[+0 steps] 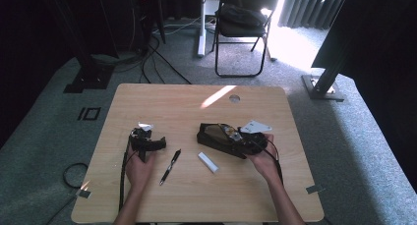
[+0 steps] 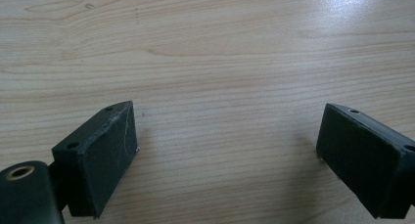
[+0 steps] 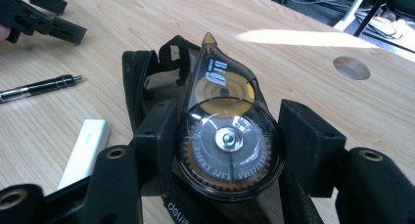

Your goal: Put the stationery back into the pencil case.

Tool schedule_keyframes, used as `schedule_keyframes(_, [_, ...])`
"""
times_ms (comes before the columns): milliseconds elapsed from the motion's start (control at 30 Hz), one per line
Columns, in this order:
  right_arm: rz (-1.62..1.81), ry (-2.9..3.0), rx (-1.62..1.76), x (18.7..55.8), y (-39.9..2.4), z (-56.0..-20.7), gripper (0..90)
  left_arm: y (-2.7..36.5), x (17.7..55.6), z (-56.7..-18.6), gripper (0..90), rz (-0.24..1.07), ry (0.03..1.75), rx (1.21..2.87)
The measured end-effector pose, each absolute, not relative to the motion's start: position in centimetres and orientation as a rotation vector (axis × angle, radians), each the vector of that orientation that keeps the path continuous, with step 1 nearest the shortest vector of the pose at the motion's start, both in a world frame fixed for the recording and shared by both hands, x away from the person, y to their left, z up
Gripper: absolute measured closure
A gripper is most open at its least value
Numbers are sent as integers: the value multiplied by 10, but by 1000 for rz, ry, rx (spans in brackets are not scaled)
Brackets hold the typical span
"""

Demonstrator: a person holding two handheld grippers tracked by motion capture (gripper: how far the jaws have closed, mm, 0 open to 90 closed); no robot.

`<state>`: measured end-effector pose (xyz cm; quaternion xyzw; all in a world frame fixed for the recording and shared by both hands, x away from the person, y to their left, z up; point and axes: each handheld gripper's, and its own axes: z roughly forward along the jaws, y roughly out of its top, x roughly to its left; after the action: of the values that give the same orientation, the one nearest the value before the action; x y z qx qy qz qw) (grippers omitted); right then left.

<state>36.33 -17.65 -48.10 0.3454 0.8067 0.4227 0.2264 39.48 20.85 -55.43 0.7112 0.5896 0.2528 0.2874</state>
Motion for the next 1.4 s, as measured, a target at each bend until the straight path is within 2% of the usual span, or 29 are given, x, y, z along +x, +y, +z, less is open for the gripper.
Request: schedule_keyframes(1400, [1082,2340,971,385,-154,-491,415,209,395,-554,84,675,1575,1900])
